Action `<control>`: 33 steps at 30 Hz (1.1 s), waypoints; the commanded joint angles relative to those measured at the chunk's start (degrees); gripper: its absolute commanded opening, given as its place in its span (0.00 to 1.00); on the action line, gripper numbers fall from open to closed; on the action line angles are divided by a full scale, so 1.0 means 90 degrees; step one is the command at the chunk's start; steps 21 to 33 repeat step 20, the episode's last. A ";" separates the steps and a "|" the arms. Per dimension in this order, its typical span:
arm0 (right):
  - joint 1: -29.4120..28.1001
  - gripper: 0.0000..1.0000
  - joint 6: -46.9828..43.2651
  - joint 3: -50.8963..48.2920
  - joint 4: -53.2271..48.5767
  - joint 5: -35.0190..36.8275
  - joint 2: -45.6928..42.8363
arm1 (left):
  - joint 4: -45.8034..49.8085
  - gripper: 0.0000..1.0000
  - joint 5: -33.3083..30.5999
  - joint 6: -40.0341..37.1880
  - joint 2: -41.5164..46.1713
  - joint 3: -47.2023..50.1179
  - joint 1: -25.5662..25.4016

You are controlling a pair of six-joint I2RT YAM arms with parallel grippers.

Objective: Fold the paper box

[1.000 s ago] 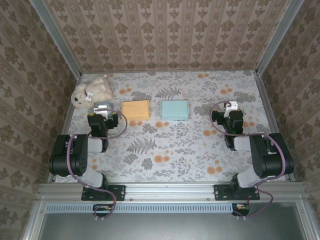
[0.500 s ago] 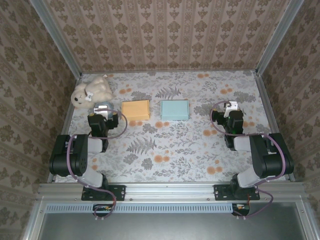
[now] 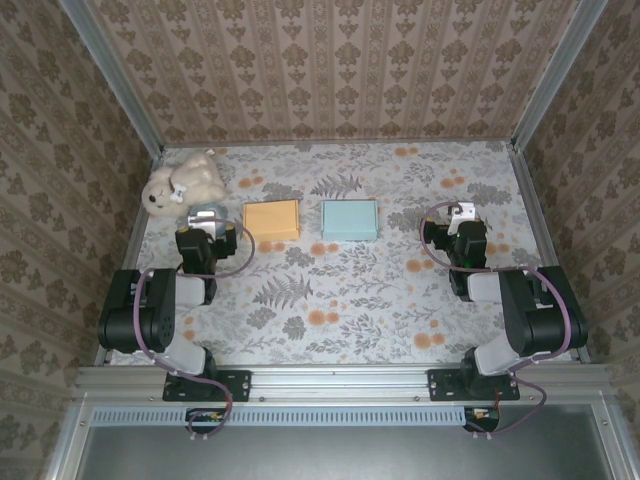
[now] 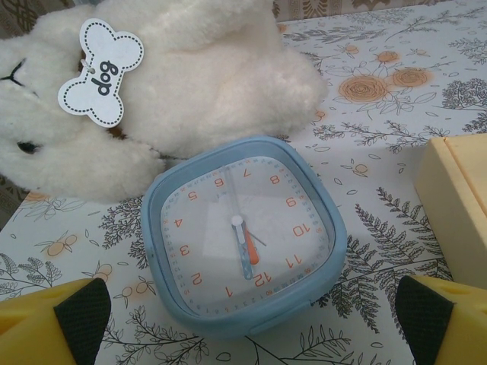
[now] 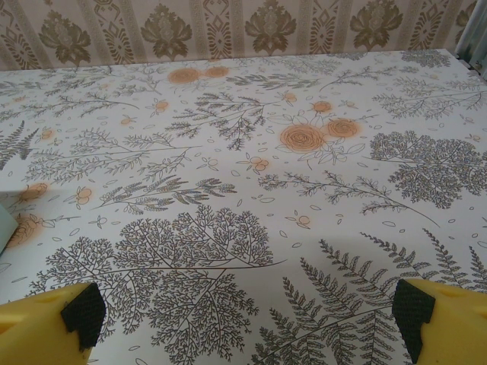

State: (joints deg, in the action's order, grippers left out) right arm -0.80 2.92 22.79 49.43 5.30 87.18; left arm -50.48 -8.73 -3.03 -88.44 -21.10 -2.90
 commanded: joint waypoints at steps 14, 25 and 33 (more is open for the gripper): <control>-0.0029 1.00 -0.0080 0.0046 -0.0037 -0.0050 0.0043 | 0.0118 1.00 0.0221 0.0130 0.0017 -0.0236 0.0107; -0.0030 1.00 -0.0080 0.0041 -0.0033 -0.0046 0.0048 | 0.0133 1.00 0.0501 0.0073 0.0022 -0.0234 0.0145; -0.0030 1.00 -0.0080 0.0041 -0.0033 -0.0046 0.0048 | 0.0133 1.00 0.0501 0.0073 0.0022 -0.0234 0.0145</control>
